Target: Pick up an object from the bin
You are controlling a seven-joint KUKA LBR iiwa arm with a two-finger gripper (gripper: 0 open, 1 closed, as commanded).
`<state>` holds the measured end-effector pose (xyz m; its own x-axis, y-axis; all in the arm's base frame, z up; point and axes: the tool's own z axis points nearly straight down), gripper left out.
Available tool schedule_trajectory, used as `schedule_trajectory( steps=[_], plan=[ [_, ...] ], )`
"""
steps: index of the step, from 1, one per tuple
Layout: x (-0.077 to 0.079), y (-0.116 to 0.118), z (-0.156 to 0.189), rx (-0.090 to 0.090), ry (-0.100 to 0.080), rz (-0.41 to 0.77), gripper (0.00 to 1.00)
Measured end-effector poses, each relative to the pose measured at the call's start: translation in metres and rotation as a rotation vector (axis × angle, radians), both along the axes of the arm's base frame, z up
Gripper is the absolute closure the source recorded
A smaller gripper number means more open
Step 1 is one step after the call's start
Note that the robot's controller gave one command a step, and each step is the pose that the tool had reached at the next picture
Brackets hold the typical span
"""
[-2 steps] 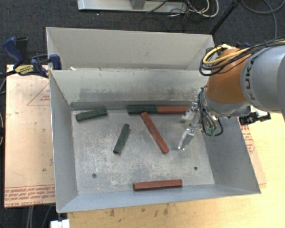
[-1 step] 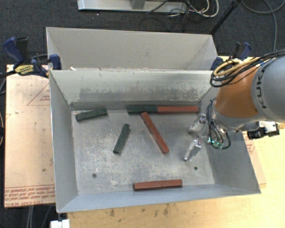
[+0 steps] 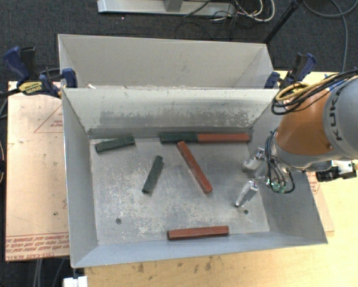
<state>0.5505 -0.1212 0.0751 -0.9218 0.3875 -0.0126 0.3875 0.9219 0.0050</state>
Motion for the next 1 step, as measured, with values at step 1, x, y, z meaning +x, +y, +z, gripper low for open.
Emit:
schedule_trajectory(
  steps=[1],
  plan=[
    [0.0001,0.0001,0.0000,0.000,0.000,0.001,0.00]
  ],
)
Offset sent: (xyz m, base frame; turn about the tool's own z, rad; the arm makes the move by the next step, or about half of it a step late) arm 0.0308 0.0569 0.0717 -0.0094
